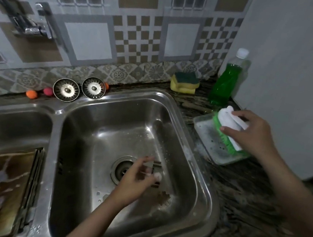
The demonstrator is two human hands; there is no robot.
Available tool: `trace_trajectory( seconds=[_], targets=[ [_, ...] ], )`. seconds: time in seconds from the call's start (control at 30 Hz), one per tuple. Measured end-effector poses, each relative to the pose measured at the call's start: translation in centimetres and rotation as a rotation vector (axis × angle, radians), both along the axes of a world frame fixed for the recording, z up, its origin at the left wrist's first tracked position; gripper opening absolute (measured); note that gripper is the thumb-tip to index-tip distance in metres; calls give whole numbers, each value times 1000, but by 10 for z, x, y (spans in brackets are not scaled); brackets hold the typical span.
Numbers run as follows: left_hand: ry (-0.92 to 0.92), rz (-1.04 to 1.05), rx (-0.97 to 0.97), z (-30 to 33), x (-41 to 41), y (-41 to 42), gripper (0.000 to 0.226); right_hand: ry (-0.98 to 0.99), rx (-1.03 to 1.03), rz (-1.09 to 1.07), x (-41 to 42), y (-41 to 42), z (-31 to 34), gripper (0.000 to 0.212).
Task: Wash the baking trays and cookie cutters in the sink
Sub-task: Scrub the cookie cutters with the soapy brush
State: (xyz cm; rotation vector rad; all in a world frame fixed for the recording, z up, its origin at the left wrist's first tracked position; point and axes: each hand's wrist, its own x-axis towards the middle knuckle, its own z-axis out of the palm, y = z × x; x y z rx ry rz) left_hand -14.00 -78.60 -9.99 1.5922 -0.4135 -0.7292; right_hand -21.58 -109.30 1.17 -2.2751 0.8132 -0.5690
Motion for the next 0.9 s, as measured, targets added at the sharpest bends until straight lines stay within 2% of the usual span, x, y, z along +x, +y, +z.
trace_trajectory(
  seconds=[0.13,0.4,0.5,0.6,0.73,0.9],
  targets=[
    [133,55,-90,11,-7,1,33,99,-51,53,8,-6,-20,55],
    [330,135,-167,12,-11,14,29,152,-21,80,15,-6,-35,60],
    [424,110,-211,18,-11,18,31,136,-21,78,14,-5,-27,58],
    [507,124,-259,25,-10,19,39,30,15,57,12,8,-7,51],
    [578,178,-324,29,-5,18,43,-132,186,67,12,54,15,47],
    [590,174,-403,31,-4,10,41,-193,591,297,6,146,0,46]
  ],
)
